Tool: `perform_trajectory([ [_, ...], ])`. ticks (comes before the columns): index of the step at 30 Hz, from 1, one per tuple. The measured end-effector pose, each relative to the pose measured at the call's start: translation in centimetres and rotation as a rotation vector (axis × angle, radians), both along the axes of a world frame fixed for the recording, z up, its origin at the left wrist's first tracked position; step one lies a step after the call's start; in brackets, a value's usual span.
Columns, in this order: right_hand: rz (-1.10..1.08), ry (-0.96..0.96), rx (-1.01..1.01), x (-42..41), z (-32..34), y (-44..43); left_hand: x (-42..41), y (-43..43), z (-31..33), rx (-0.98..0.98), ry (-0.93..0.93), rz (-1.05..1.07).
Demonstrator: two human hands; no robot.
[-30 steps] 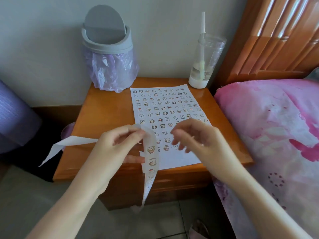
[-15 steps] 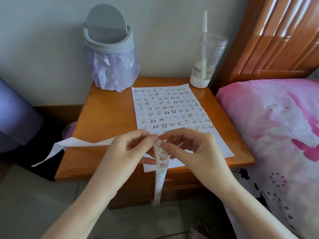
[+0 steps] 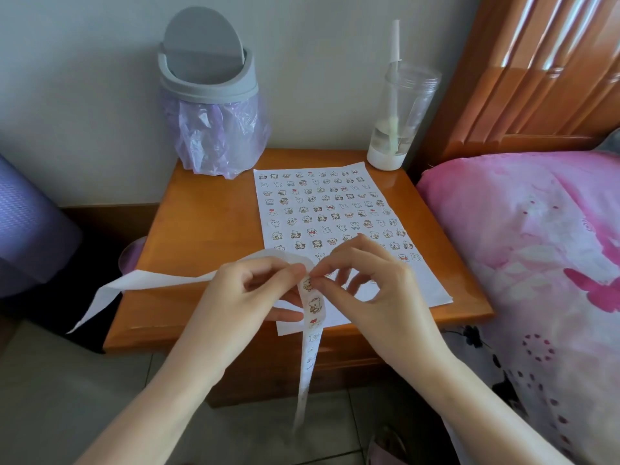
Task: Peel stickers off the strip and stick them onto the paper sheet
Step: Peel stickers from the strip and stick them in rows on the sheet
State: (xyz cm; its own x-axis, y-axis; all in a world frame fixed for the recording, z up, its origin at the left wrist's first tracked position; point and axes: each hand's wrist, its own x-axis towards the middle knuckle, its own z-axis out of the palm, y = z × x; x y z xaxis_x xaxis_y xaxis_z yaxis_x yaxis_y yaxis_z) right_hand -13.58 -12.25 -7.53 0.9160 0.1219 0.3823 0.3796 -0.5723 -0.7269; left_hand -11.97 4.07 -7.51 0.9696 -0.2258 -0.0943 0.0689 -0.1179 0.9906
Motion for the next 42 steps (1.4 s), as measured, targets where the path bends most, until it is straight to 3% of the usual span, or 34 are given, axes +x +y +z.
perform_trajectory([
  [4,0.016,0.026,-0.028,0.1,0.1,-0.2,0.2,-0.1,-0.2,0.003,0.025,0.012],
  [8,0.080,0.163,0.076,0.2,1.9,-1.6,0.5,0.1,-0.5,0.045,0.021,0.050],
  [16,-0.253,0.526,0.053,2.5,2.1,-10.7,0.4,-0.1,-1.4,0.256,-0.110,0.049],
  [21,-0.290,0.649,-0.039,3.4,1.0,-12.1,0.7,0.0,-1.9,0.305,-0.101,0.033],
  [42,-0.273,0.637,-0.031,3.6,0.6,-11.9,1.1,0.4,-2.5,0.376,-0.082,0.021],
])
